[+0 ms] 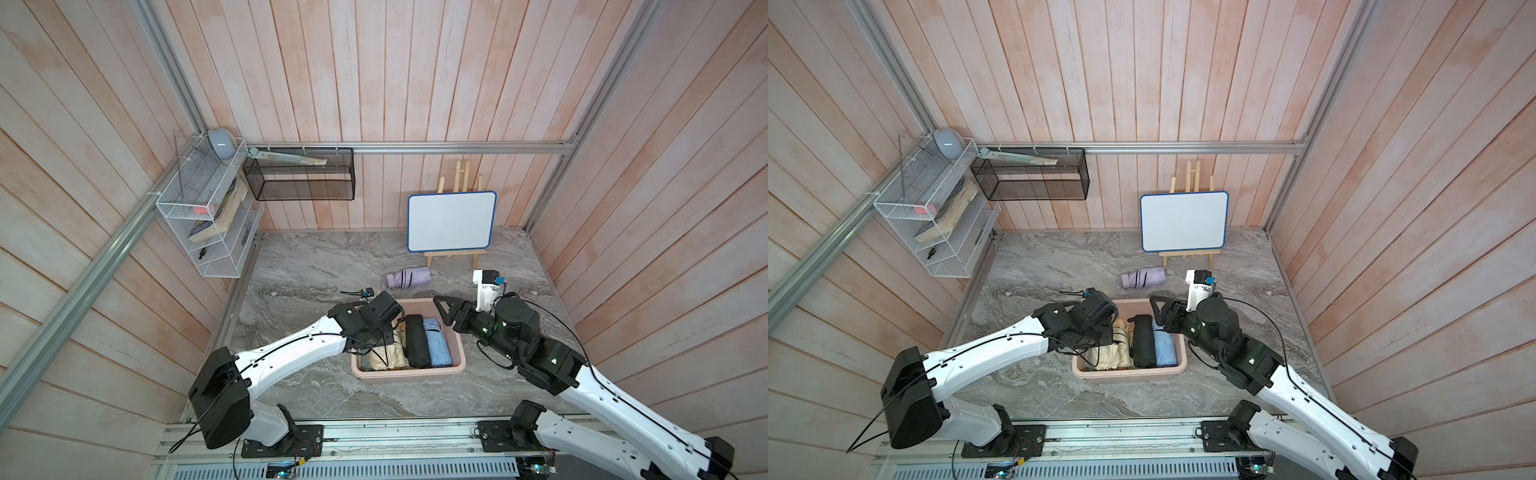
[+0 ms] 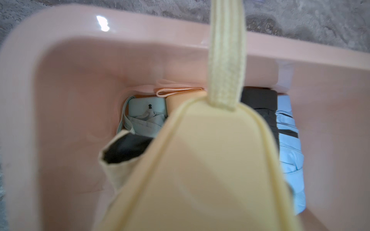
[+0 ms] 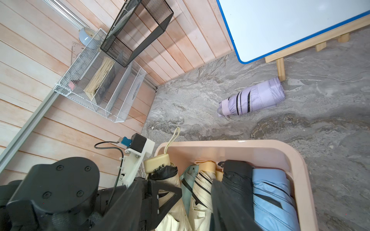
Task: Put the umbrella into the storage box
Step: Place the umbrella in the storage box.
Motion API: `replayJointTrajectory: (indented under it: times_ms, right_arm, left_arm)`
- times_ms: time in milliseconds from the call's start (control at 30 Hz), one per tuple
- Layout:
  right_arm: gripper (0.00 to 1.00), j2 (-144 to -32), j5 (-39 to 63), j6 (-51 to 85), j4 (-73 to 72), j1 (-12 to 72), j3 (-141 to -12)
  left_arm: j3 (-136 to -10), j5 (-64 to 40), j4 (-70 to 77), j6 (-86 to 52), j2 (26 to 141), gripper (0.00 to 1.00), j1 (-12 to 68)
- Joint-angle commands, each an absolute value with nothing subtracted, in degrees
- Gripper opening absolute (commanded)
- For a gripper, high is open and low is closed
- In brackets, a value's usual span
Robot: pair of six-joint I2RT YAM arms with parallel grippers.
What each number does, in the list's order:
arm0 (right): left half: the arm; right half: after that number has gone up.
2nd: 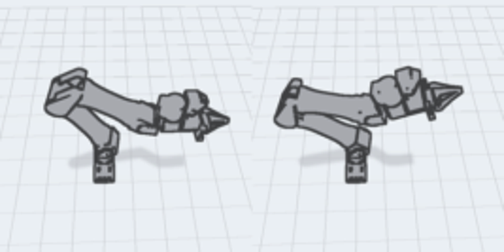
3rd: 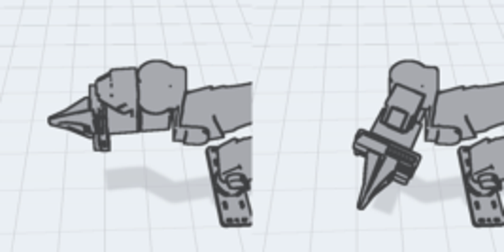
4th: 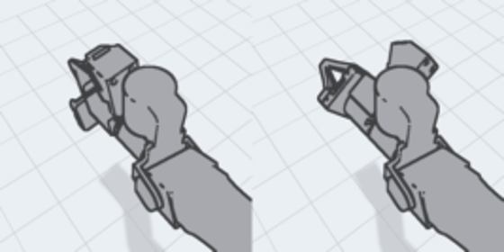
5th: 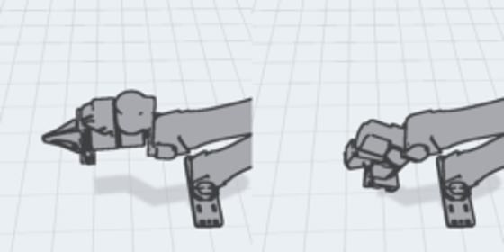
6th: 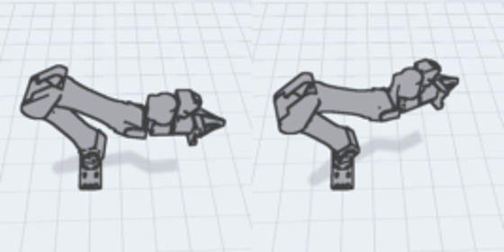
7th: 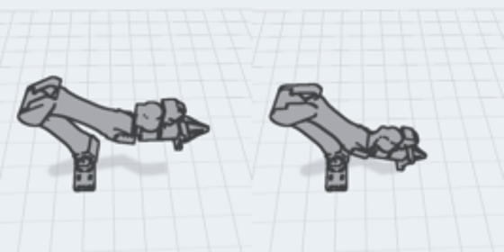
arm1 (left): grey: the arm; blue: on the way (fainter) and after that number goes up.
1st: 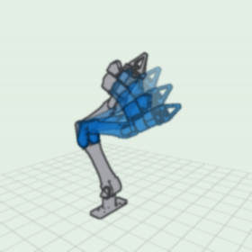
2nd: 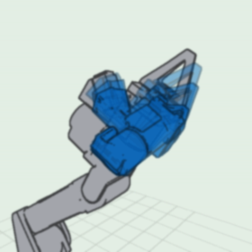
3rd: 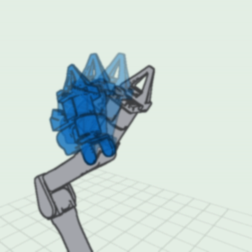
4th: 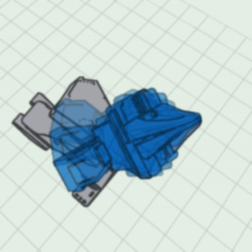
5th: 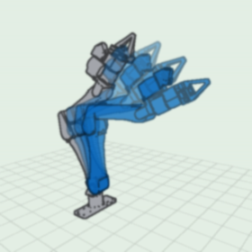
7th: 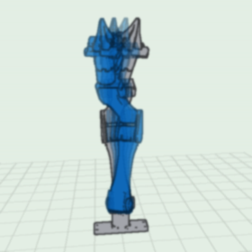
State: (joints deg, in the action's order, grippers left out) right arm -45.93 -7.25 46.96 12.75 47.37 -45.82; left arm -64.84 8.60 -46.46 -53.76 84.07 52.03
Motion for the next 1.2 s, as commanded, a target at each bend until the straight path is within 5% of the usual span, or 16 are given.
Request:
replayJointTrajectory:
  times_ms: [0, 233, 733, 1000, 1167]
  right_arm:
    - [0.6, -45.2, -8.7, 47.4, 14.9, 47.4, -45.4]
    - [0.6, -44.5, -9.5, 47.1, 15.8, 47.4, -45.1]
    - [0.6, -49.3, -10.4, 45.9, 21.5, 43.6, -46.6]
    - [0.61, -52.1, -7.4, 43.5, 24.9, 36.5, -48.5]
    - [0.61, -53.2, -5.4, 41.7, 26.5, 31.7, -49.7]
  left_arm:
    - [-64.0, 8.3, -44.7, -51.6, 85.8, 0.47, 52.3]
    - [-65.4, 10.2, -45.5, -52.0, 84.0, 0.68, 52.2]
    - [-71.7, 17.5, -49.9, -48.9, 73.7, 0.8, 51.1]
    - [-66.8, 4.9, -50.0, -38.3, 72.4, 0.93, 41.5]
    - [-62.4, -4.6, -47.0, -34.4, 75.9, 0.93, 38.1]
